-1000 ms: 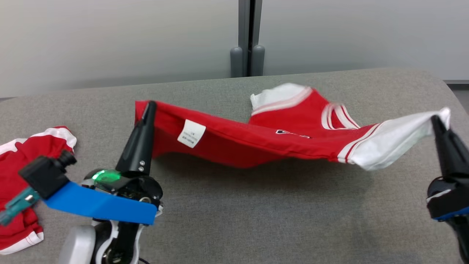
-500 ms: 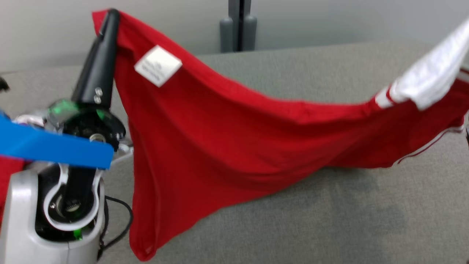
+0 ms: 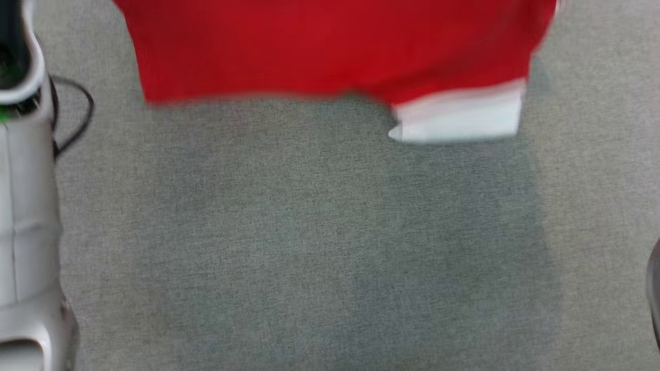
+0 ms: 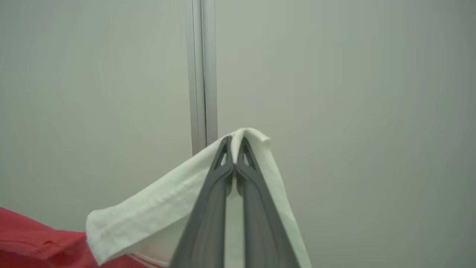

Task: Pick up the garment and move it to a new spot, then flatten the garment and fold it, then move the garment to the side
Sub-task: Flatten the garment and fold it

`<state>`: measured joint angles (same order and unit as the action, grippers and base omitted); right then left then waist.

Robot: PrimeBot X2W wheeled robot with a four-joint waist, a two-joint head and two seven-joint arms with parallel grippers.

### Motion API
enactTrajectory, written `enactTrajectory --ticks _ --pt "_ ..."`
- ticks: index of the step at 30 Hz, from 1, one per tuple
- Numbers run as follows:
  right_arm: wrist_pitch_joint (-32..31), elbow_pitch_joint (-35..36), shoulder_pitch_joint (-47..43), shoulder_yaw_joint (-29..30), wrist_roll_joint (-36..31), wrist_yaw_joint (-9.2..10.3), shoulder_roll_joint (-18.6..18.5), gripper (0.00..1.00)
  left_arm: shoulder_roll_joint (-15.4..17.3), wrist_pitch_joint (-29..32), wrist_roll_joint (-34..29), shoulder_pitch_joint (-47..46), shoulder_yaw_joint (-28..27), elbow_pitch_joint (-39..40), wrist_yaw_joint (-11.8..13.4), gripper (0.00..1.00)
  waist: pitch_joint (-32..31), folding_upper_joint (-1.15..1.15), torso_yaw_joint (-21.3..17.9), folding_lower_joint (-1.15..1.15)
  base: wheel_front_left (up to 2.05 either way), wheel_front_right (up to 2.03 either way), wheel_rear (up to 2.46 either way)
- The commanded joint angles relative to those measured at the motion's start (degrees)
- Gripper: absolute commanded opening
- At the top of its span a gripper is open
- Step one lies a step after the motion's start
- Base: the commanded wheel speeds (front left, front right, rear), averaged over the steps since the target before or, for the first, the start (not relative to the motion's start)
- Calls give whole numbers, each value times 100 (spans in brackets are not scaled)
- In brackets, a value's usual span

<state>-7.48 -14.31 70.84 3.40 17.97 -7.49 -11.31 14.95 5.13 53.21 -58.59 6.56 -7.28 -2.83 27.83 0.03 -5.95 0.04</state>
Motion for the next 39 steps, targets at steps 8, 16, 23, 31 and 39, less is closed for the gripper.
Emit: enactTrajectory --ticks 8,16,23,31,39 --pt "1376 -822 1406 -149 -129 -1 -258 0 147 -1169 -791 -1343 311 -888 -381 0 204 -3 10 -4 0 0 0" --pt "1200 -1248 118 -667 124 -1 -205 0 388 -1847 -829 -723 667 -1493 -470 0 491 -3 -234 -4 0 0 0" --pt "973 -1527 -1735 -1337 635 -1 -141 0 410 -2000 -447 514 1428 -1914 -476 0 356 -3 -219 -4 0 0 0" --pt "92 -964 -3376 -1126 556 -1 -436 0 524 -2026 -133 1860 2156 -2455 -478 0 -473 -3 -56 -4 0 0 0" --pt "-1579 753 -5383 -355 98 -1 -146 0 293 -2036 -3 3221 2203 -2786 -414 0 -1355 -3 74 -4 0 0 0"
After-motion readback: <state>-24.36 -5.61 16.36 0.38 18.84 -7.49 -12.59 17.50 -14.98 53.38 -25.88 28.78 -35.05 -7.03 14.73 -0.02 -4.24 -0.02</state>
